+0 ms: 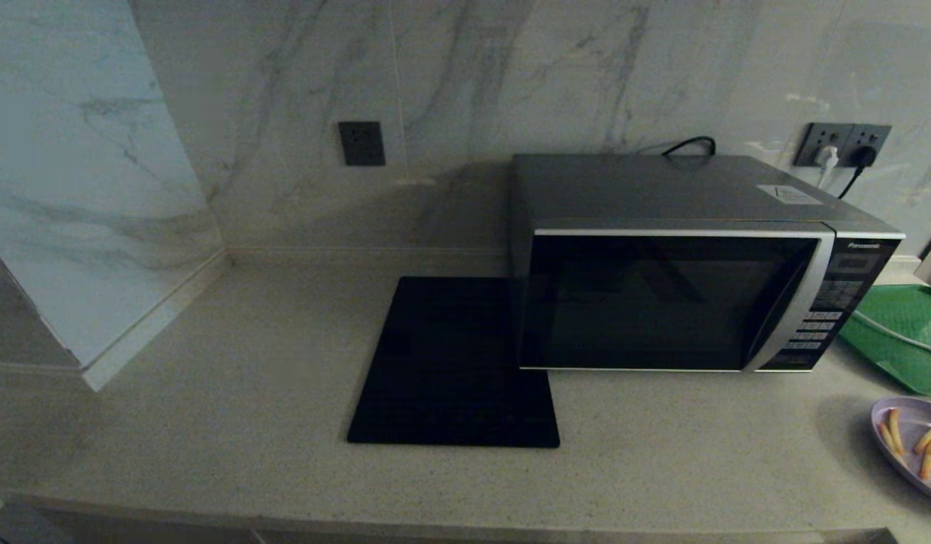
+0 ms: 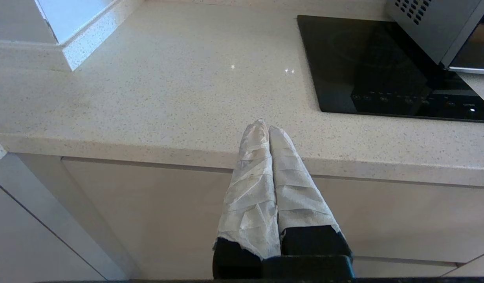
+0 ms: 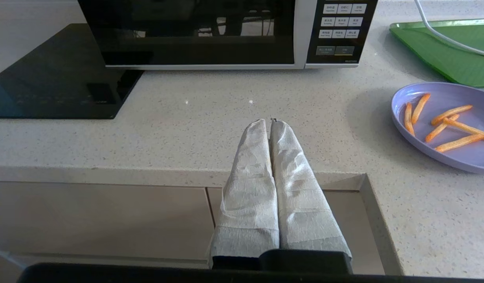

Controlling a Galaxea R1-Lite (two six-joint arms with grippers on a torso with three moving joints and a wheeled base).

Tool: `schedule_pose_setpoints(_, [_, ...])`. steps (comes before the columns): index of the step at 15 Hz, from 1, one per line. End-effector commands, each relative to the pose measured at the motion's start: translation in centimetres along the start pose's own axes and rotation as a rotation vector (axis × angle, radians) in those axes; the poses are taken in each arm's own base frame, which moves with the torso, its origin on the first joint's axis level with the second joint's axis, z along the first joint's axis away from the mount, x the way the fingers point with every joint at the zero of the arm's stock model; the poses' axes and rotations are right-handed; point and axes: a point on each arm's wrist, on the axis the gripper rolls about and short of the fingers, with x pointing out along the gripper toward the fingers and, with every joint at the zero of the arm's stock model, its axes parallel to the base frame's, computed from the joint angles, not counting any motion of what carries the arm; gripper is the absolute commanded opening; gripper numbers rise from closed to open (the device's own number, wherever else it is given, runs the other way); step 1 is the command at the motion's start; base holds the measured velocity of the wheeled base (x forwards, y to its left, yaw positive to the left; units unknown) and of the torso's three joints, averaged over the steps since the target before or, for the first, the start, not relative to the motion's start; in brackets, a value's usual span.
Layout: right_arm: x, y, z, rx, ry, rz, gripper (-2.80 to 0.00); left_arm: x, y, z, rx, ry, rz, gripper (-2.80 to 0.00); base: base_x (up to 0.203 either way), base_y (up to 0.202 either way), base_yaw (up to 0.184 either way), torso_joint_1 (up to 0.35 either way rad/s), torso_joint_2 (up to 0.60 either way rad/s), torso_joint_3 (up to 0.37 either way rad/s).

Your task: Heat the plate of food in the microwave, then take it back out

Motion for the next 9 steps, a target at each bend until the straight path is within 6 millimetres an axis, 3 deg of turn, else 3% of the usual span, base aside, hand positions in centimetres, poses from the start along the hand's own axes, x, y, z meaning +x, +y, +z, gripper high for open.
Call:
schedule_pose_setpoints(1, [0.01,0.0,0.0,0.0,0.002,-0.001,-2.8,0.0,0.0,0.0,-0.001,0.0,0.0,-2.8,0.0,0.0,0.0,0.0,0.0,0.0])
schedule_pose_setpoints(9, [0.01,-0.04,0.0,0.003,0.001,-0.016,-2.8,0.0,0.0,0.0,-0.001,0.0,0.0,-2.8,0.0,0.0,0.0,0.0,0.0,0.0])
